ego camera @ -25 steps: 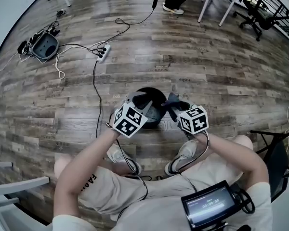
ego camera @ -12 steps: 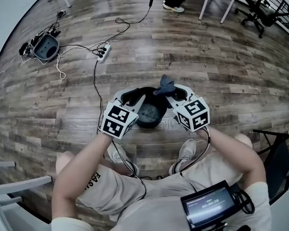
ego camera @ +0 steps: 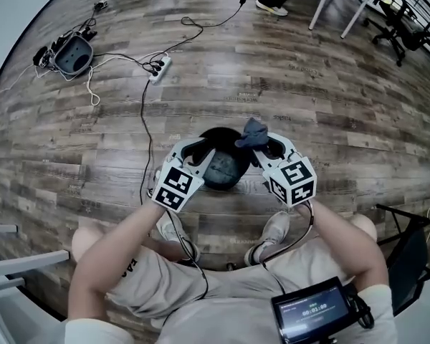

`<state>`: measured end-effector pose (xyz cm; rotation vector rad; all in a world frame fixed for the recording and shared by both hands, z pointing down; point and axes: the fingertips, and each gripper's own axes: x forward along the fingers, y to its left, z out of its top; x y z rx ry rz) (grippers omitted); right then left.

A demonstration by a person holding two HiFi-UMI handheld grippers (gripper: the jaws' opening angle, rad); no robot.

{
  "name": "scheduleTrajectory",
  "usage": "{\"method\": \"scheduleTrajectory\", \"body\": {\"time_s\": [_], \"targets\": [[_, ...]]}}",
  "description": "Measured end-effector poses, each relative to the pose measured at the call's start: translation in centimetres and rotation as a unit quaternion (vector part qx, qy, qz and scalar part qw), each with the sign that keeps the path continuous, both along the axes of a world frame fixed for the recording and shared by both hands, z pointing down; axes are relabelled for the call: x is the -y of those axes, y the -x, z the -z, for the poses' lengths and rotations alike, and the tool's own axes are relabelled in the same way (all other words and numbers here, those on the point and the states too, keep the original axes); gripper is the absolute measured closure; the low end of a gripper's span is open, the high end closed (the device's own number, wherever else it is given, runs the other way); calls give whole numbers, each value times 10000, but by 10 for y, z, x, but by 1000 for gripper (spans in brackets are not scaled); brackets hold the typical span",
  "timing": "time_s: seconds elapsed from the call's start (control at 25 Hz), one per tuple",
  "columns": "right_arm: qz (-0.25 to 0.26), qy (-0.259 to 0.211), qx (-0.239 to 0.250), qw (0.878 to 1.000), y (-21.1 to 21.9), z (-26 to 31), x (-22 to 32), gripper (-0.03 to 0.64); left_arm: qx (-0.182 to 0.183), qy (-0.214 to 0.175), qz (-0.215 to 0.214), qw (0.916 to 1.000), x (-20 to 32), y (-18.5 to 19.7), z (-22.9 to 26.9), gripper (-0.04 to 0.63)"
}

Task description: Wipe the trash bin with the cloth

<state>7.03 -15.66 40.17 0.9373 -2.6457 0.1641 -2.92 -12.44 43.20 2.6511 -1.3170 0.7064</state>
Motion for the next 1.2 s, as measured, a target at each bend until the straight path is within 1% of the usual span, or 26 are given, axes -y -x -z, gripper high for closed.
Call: {"method": "scheduleTrajectory", "body": {"time_s": [0.12, 0.2, 0.36, 0.48, 0.64, 0.8, 0.92, 1.04, 1.2], "targets": [[-108, 19, 42, 9999, -10, 4, 7, 537, 150, 186, -179, 9996, -5, -11, -17, 480], [-186, 99, -37, 9998, -15, 1, 9, 537, 237, 232, -275, 9991, -7, -20, -22, 480], [-186, 319, -117, 9992, -22, -8, 4, 540, 372, 105, -494, 9980, -10, -37, -19, 480], [-129, 429, -208, 9988, -23, -19, -1, 540, 491, 43, -657, 9966, -14, -43, -21, 480], [-129, 547, -309, 9979, -25, -30, 1, 541, 644, 91, -783, 9948, -14, -46, -38, 479], [-142, 611, -319, 9975, -22, -35, 5, 541, 812, 252, -875, 9925, -13, -41, -55, 480], [-98, 756, -287, 9967, -19, -40, 3, 541, 905, 408, -959, 9904, -23, -39, -68, 480], [16, 947, -288, 9951, -11, -49, -2, 541, 1084, 518, -1081, 9868, -33, -34, -82, 479], [297, 1134, -440, 9921, 0, -65, -12, 541, 1368, 562, -1230, 9813, -38, -30, -96, 480]]}}
